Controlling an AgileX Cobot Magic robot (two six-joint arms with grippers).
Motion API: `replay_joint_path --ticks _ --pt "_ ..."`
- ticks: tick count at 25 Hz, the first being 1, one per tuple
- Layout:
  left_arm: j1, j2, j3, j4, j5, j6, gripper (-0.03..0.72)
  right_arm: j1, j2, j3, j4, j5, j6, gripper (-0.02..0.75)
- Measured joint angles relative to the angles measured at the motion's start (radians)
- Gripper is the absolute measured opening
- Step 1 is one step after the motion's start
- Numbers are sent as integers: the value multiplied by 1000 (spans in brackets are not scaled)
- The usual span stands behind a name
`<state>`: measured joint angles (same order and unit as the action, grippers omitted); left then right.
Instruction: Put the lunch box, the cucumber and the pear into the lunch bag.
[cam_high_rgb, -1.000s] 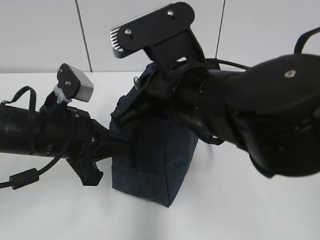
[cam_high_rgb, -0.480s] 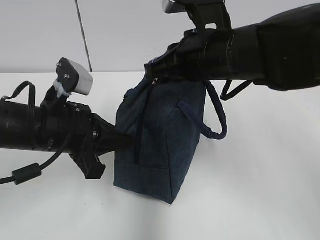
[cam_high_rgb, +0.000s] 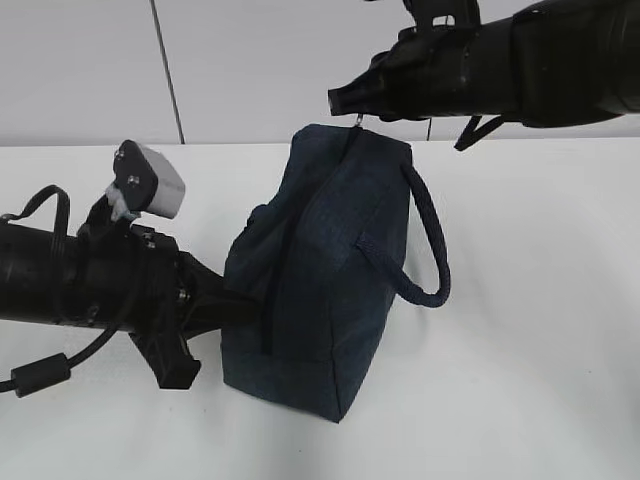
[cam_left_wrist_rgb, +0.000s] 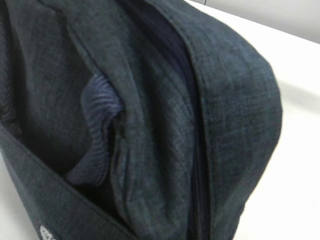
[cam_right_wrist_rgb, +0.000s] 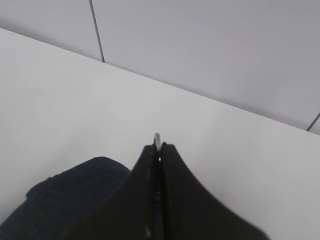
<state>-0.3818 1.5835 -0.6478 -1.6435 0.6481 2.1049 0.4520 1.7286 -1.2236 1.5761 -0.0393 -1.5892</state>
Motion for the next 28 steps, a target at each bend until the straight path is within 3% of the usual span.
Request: replay_joint_path --ticks 6,12,17,23,25,28 --pt "0 -2 25 -18 -4 0 -7 -18 96 -68 77 -4 -24 6" --pt "0 -3 32 -34 -12 -1 -7 -140 171 -91 213 148 -24 6" --pt "0 -3 32 -54 -31 -1 -7 -207 235 -93 228 262 1 6" --pt "-2 -4 37 -100 -30 -5 2 -224 262 -93 228 336 9 6" --pt "-2 -15 42 -104 -18 -8 64 -228 262 -93 228 360 9 6" --pt "-2 -65 49 -105 5 -23 270 -228 262 -93 228 374 9 6"
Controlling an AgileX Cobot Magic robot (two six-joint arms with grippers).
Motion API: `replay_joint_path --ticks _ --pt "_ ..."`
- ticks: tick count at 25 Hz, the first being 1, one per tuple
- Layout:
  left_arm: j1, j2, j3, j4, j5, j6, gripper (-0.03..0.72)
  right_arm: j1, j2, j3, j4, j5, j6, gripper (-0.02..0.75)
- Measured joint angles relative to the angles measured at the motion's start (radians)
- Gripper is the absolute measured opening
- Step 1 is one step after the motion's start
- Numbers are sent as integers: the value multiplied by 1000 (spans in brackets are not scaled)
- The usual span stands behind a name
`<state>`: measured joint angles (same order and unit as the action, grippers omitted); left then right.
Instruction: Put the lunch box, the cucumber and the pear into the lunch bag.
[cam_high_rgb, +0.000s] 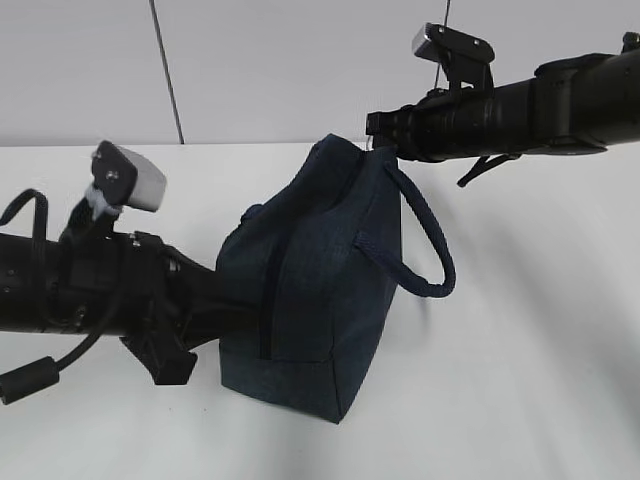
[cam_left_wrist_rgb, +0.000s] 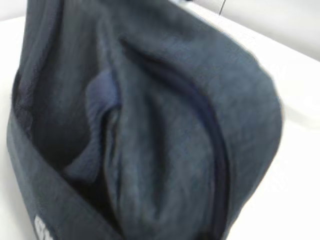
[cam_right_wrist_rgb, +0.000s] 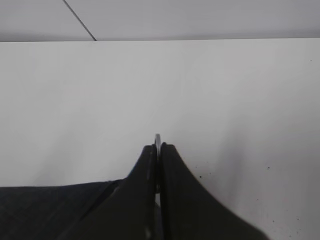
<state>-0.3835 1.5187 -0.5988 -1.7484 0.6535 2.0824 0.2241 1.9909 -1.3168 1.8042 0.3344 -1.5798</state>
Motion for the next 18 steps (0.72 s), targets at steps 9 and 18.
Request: replay_joint_path --ticks 9,18 --pt "0 -177 -244 132 -220 -496 389 0 0 0 -3 24 0 6" --pt "0 187 -743 788 -19 -1240 347 -4 0 0 -3 41 2 6"
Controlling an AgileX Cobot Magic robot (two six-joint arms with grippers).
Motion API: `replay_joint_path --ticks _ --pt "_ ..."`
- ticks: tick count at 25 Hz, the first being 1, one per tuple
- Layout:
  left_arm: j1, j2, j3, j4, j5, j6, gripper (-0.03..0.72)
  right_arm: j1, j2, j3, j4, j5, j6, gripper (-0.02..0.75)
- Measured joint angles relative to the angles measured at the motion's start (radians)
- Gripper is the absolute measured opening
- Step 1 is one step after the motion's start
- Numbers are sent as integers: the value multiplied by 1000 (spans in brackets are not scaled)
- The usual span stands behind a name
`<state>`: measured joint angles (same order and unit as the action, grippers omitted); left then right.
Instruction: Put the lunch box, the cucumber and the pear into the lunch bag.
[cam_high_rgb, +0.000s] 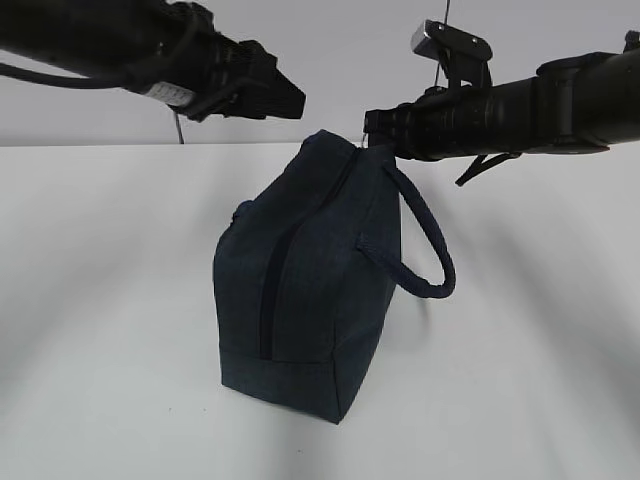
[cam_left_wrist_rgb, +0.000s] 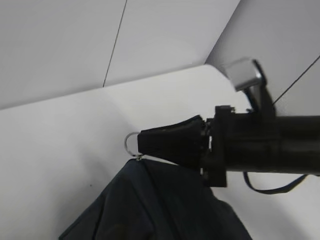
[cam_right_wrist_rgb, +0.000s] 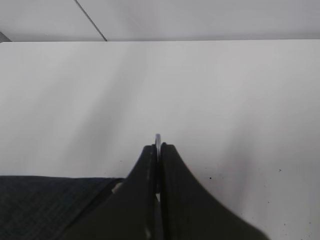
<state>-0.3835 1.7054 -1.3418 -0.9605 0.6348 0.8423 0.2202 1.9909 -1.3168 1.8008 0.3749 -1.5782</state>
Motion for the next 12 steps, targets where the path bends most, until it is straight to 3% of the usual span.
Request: replay_joint_path --ticks 6,12 --pt "0 117 -130 84 55 -120 341 0 0 0 -1 3 2 6" --pt "-20 169 -160 114 82 -168 340 0 0 0 -1 5 4 6"
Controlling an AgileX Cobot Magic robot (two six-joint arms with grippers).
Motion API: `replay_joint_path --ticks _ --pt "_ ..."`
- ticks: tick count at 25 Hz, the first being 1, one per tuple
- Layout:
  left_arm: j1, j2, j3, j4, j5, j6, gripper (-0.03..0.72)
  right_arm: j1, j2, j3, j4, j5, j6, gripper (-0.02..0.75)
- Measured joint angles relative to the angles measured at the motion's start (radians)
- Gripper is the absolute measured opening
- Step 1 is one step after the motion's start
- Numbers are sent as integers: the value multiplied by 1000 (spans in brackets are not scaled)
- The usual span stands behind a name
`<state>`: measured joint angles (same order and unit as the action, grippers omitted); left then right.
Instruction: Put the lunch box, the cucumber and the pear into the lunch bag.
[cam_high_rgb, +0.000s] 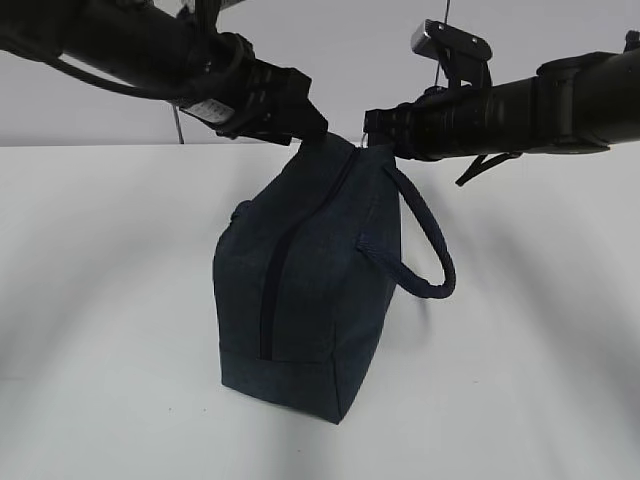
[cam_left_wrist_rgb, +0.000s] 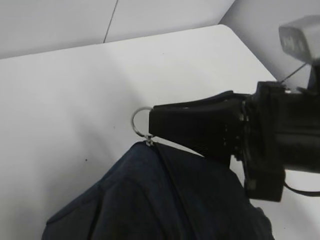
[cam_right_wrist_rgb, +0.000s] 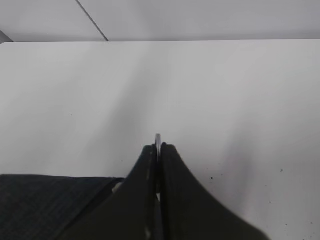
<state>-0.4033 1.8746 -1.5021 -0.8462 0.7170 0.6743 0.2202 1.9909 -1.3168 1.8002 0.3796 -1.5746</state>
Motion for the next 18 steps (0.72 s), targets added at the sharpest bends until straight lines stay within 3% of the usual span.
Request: replay_joint_path --ticks 3,5,10,18 --pt "-19 28 -12 29 0 -37 339 0 0 0 0 0 1 6" --pt "-28 45 -18 62 1 -70 298 0 0 0 0 0 1 6" --pt "-29 59 -31 91 2 -90 46 0 0 0 0 0 4 6" --pt "-29 54 -90 143 13 -88 22 -8 0 -4 2 -16 24 6"
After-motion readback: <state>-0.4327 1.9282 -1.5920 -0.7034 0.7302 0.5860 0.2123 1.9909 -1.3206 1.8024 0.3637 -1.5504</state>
